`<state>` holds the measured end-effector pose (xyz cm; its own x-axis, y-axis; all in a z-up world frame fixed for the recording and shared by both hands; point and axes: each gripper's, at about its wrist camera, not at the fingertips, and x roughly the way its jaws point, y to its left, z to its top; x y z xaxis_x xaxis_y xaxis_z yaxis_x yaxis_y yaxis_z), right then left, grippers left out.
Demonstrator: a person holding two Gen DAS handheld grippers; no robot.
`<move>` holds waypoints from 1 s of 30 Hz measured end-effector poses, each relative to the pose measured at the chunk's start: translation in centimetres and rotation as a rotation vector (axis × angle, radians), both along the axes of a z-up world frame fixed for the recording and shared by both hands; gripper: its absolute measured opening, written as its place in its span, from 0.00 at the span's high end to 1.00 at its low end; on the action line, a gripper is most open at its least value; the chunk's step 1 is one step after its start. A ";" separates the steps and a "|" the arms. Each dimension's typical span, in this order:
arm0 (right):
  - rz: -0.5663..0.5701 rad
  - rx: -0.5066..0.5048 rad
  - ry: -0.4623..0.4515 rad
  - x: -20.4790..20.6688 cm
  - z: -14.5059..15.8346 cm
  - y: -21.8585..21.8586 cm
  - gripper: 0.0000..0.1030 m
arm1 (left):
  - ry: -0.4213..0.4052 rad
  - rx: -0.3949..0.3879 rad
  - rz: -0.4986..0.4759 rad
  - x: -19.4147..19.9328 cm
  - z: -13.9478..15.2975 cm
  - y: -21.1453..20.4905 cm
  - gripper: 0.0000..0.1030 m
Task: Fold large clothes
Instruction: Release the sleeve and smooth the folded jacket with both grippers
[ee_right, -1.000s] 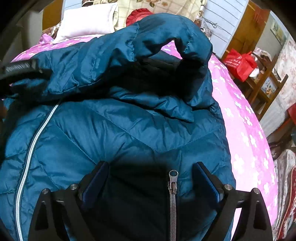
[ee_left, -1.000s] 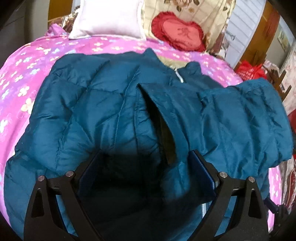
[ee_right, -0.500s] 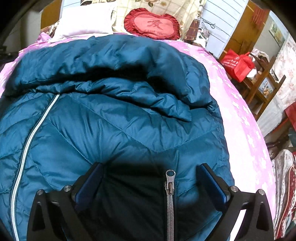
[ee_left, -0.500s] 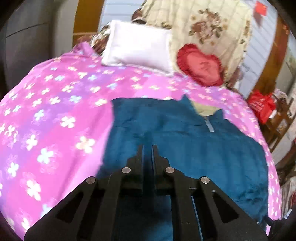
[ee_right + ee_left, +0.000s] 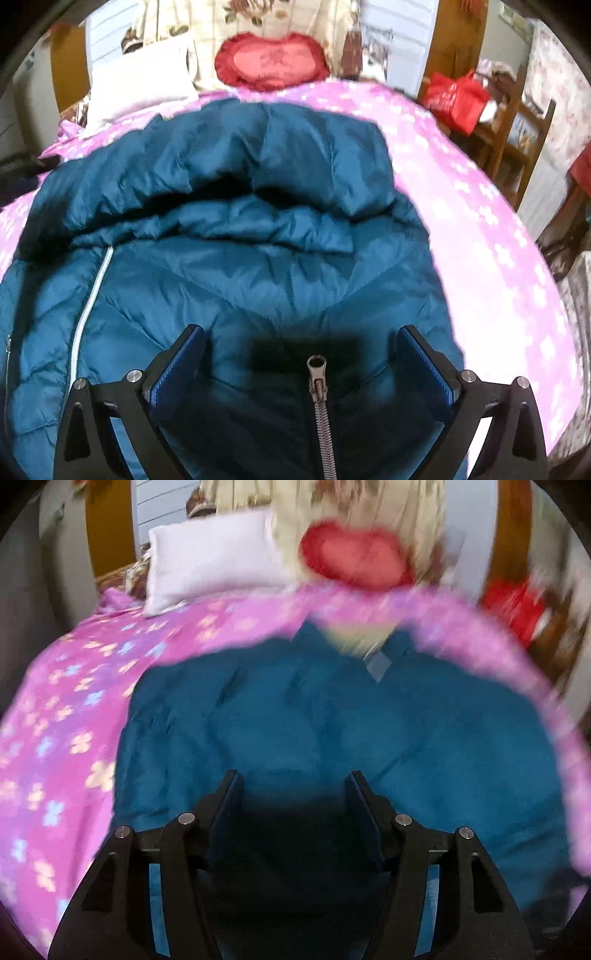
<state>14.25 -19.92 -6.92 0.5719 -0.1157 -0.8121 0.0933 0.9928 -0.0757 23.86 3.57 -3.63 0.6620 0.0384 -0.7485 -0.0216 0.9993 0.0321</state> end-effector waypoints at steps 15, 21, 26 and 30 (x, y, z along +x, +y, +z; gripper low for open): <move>0.087 0.143 -0.258 8.9 7.0 -0.3 0.01 | -0.033 -0.039 0.094 -1.3 -2.3 3.6 0.38; 0.119 0.155 -0.108 14.0 -0.9 -1.2 0.00 | -0.025 -0.049 0.064 -0.9 -2.4 3.3 0.36; 0.111 0.144 -0.082 14.1 -1.0 -1.0 0.00 | -0.022 -0.042 0.068 -0.8 -2.4 3.2 0.36; 0.065 0.184 -0.067 14.1 1.1 -2.0 0.00 | -0.023 -0.032 0.072 -0.8 -2.4 3.1 0.35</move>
<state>28.35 -21.87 -5.78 0.6268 0.0701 -0.7760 0.0277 0.9933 0.1121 23.04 6.71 -6.05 0.6751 0.0630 -0.7350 -0.0941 0.9956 -0.0011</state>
